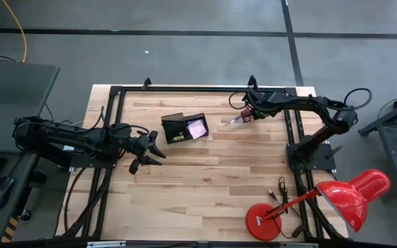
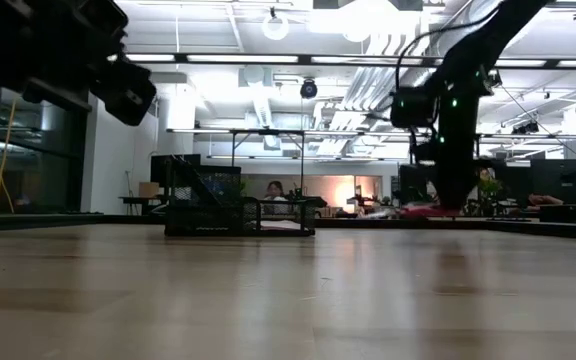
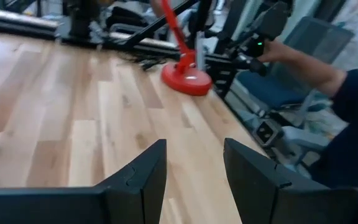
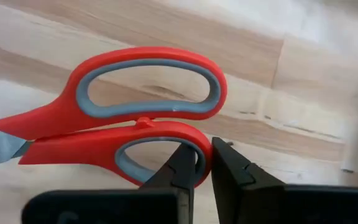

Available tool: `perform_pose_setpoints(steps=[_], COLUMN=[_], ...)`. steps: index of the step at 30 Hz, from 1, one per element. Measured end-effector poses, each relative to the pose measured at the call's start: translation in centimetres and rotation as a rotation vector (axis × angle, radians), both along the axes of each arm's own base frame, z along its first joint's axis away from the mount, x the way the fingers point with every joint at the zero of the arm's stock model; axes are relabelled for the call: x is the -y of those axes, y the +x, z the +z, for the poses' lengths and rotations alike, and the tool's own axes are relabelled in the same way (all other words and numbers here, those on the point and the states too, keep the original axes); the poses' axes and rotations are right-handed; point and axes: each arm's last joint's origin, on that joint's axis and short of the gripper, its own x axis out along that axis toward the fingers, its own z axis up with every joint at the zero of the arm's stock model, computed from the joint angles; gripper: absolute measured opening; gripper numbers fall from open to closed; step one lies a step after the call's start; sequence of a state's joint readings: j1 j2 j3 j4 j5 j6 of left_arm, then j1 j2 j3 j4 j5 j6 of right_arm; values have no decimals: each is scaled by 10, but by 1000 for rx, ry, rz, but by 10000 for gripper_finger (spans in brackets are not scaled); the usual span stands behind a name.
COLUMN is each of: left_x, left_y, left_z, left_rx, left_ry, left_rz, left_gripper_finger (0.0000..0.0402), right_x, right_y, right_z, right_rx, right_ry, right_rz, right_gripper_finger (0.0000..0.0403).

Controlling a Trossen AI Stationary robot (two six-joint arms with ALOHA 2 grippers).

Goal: Pick and place office supplies into organizer
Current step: Put the red scissors into the black desk organizer

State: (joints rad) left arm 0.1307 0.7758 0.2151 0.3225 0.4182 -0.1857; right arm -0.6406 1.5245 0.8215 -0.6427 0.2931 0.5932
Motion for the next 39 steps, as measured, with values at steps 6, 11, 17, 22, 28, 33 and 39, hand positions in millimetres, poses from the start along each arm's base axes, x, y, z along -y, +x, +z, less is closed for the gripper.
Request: perform_pose_setpoints(steps=[6, 11, 17, 22, 28, 33, 39], left_x=[3, 5, 8, 10, 10, 10, 11], left_y=[-11, -22, -39, -51, -59, -63, -74], left_z=[8, 14, 19, 19, 16, 20, 24], left_rx=[33, 57, 96, 87, 67, 117, 196], left_ry=[-32, -36, 7, 21, 24, 51, 121], left_rz=[-64, -81, -110, -112, -112, -75, -75], left_gripper_finger=[145, 145, 145, 145, 145, 145, 145], right_x=[-27, -54, -81, -98, -114, -119, -116], right_y=[12, 26, 49, 66, 89, 108, 129], right_z=[27, 47, 59, 74, 94, 94, 77], right_rx=[22, 20, 46, 61, 124, 110, -11], right_ry=[-184, -383, -598, -801, -1025, -1155, -1183], right_rz=[117, 280, 443, 540, 605, 670, 703], right_gripper_finger=[12, 13, 13, 12, 12, 12, 14])
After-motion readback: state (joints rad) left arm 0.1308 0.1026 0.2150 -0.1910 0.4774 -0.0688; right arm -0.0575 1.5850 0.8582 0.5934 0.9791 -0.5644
